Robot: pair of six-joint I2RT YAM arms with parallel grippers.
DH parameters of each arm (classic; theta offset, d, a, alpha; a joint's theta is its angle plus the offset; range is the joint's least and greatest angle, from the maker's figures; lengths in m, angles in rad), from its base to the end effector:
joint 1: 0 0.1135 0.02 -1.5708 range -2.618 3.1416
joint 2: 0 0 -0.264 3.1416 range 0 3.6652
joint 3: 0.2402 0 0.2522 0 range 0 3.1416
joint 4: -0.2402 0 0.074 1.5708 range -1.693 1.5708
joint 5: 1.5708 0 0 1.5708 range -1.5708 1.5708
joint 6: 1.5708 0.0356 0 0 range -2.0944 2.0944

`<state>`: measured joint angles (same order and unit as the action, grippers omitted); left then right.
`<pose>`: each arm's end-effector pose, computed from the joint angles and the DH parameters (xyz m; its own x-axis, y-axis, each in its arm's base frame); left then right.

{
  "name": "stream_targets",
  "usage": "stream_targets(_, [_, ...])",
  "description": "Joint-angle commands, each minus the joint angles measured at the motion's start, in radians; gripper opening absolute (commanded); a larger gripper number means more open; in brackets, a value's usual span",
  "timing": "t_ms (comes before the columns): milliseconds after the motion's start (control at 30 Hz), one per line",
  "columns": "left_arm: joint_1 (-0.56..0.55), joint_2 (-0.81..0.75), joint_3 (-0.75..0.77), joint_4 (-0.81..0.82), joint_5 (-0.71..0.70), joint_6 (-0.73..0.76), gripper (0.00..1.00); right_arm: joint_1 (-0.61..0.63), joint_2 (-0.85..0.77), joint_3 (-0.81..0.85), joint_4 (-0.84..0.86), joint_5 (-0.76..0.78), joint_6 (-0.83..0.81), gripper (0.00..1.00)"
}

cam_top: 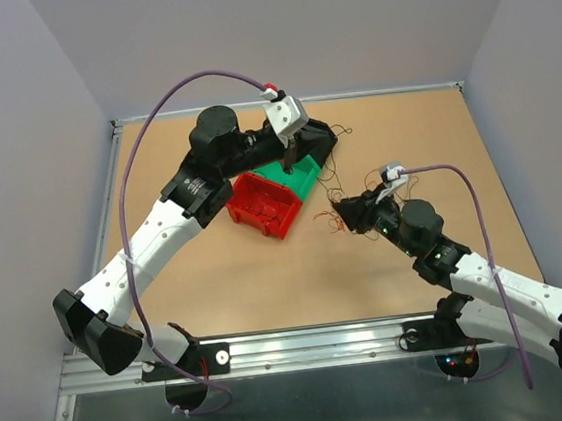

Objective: Untangle the cables

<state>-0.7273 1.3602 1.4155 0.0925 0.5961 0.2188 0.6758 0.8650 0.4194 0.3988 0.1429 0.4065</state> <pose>0.2171 -0.2200 0.4603 0.3168 -0.0415 -0.9476 0.9181 0.2643 0.2954 0.1629 0.1241 0.2579 -0.2344 0.3137 -0.9201 -0.4523 0.8026 0.3889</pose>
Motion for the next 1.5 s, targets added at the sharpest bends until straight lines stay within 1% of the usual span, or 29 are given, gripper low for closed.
stream_targets(0, [-0.007,-0.036,0.118,-0.112,-0.036,0.051,0.0,0.004,0.017,0.03,0.214,-0.323,-0.132,0.44])
stream_targets(33, [-0.007,-0.035,0.137,-0.122,-0.036,0.054,0.0,0.004,0.017,0.004,0.276,-0.353,-0.146,0.58])
stream_targets(100, [-0.009,-0.033,0.145,-0.134,-0.041,0.056,0.0,0.004,0.008,-0.027,0.337,-0.41,-0.159,0.73])
stream_targets(133, [-0.009,-0.03,0.152,-0.137,-0.041,0.054,0.0,0.004,0.008,-0.043,0.372,-0.422,-0.173,0.83])
stream_targets(233, [-0.014,-0.018,0.19,-0.143,-0.038,0.041,0.0,0.004,0.023,-0.044,0.39,-0.43,-0.205,0.92])
stream_targets(400, [-0.034,0.031,0.281,-0.206,-0.038,0.033,0.0,0.004,0.074,-0.001,0.396,-0.35,-0.238,0.92])
stream_targets(433, [-0.037,0.036,0.301,-0.209,-0.038,0.03,0.0,0.004,0.084,0.007,0.399,-0.332,-0.245,0.91])
stream_targets(567, [-0.064,0.036,0.318,-0.214,-0.047,0.022,0.0,0.004,0.135,0.028,0.431,-0.246,-0.255,0.78])
stream_targets(600, [-0.07,0.036,0.321,-0.217,-0.05,0.018,0.0,0.004,0.159,0.032,0.44,-0.244,-0.262,0.76])
stream_targets(700, [-0.09,0.045,0.336,-0.227,-0.068,0.021,0.0,0.004,0.205,0.056,0.46,-0.258,-0.27,0.6])
stream_targets(733, [-0.096,0.053,0.35,-0.232,-0.079,0.024,0.0,0.004,0.215,0.067,0.46,-0.255,-0.27,0.5])
stream_targets(767, [-0.107,0.056,0.358,-0.238,-0.088,0.027,0.0,0.004,0.238,0.068,0.463,-0.237,-0.268,0.47])
stream_targets(833, [-0.118,0.062,0.375,-0.246,-0.101,0.03,0.0,0.004,0.264,0.064,0.479,-0.233,-0.267,0.46])
stream_targets(900, [-0.13,0.076,0.41,-0.263,-0.12,0.031,0.0,0.004,0.304,0.044,0.501,-0.212,-0.268,0.41])
stream_targets(933, [-0.135,0.085,0.443,-0.27,-0.131,0.033,0.0,0.004,0.316,0.016,0.534,-0.194,-0.259,0.36])
stream_targets(967, [-0.138,0.091,0.463,-0.281,-0.131,0.037,0.0,0.004,0.33,0.016,0.552,-0.171,-0.256,0.34])
stream_targets(1033, [-0.146,0.1,0.5,-0.307,-0.159,0.047,0.0,0.004,0.36,-0.028,0.615,-0.113,-0.252,0.33])
stream_targets(1133, [-0.15,0.114,0.571,-0.318,-0.191,0.051,0.0,0.004,0.44,-0.082,0.71,-0.098,-0.248,0.33])
stream_targets(1167, [-0.15,0.123,0.606,-0.32,-0.199,0.047,0.0,0.004,0.483,-0.091,0.727,-0.068,-0.239,0.3])
stream_targets(1267, [-0.152,0.135,0.661,-0.326,-0.209,0.036,0.0,0.005,0.545,-0.122,0.778,-0.011,-0.21,0.25])
stream_targets(1333, [-0.152,0.137,0.687,-0.324,-0.232,0.028,0.0,0.005,0.597,-0.151,0.814,0.076,-0.172,0.25])
stream_targets(1367, [-0.152,0.135,0.689,-0.321,-0.255,0.027,0.0,0.004,0.611,-0.16,0.825,0.165,-0.155,0.25])
stream_targets(1400, [-0.152,0.135,0.689,-0.313,-0.269,0.024,0.0,0.004,0.63,-0.172,0.834,0.202,-0.14,0.24])
stream_targets(1433, [-0.152,0.134,0.686,-0.309,-0.28,0.024,0.0,-0.001,0.637,-0.18,0.844,0.231,-0.124,0.21])
stream_targets(1467, [-0.152,0.135,0.682,-0.307,-0.291,0.022,0.0,-0.001,0.641,-0.192,0.85,0.257,-0.101,0.15])
